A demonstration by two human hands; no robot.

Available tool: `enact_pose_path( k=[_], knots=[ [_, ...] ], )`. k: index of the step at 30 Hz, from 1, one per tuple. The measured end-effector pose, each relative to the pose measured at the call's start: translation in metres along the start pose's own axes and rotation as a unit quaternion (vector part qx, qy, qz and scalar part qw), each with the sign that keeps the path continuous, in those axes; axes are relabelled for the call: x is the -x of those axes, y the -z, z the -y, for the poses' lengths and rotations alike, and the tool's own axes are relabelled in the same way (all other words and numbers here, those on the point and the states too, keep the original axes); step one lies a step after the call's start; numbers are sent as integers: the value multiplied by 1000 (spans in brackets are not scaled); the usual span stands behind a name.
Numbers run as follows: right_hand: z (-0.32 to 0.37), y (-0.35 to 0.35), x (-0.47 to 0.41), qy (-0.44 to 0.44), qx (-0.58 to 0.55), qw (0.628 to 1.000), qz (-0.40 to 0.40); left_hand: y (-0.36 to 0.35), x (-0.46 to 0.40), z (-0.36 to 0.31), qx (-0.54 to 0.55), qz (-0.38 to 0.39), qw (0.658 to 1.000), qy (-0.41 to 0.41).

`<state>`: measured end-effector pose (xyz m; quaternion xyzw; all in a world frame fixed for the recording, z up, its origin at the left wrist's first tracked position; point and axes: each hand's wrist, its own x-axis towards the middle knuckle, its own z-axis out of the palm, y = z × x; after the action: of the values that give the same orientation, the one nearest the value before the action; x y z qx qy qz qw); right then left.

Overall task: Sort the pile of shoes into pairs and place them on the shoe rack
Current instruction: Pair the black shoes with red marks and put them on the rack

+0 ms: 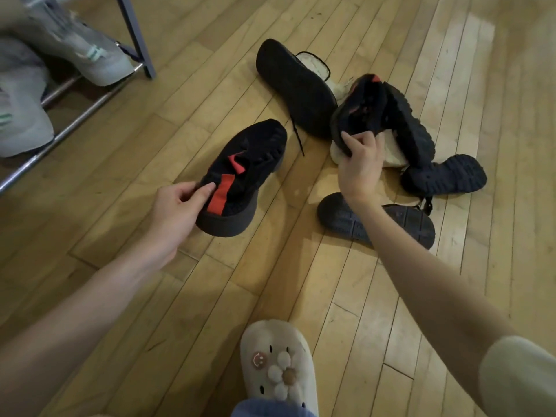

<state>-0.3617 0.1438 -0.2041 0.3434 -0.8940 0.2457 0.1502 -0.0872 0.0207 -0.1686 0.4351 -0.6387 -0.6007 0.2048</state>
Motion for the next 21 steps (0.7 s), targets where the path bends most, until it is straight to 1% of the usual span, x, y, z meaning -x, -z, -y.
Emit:
enact_pose_path(
  k=[4,6,8,11,13,14,16,17,18,19,21],
  knots=[
    [41,5,19,-49,-78,996,-20,14,7,12,-3,-39,999,2],
    [64,14,28,-31,-109,993,-18,24,11,21,4,-70,998,3],
    [88,23,40,14,-148,989,7,38,16,29,1,-100,995,0],
    [124,31,63,88,-191,976,59,62,28,48,-48,-151,987,6],
    [152,31,81,111,-216,964,104,78,39,61,-80,-183,980,9],
    [165,28,89,117,-231,956,137,86,46,68,-87,-199,976,13],
    [188,17,101,146,-239,929,243,101,59,83,-91,-225,970,23],
    [198,9,106,170,-225,911,300,108,66,90,-93,-230,968,34],
    [205,2,108,197,-203,897,339,112,73,94,-95,-233,967,47],
    [209,-4,108,222,-181,891,352,115,79,97,-95,-237,965,62],
    [208,-16,98,239,-136,904,327,118,87,97,-95,-238,963,82]
  ],
)
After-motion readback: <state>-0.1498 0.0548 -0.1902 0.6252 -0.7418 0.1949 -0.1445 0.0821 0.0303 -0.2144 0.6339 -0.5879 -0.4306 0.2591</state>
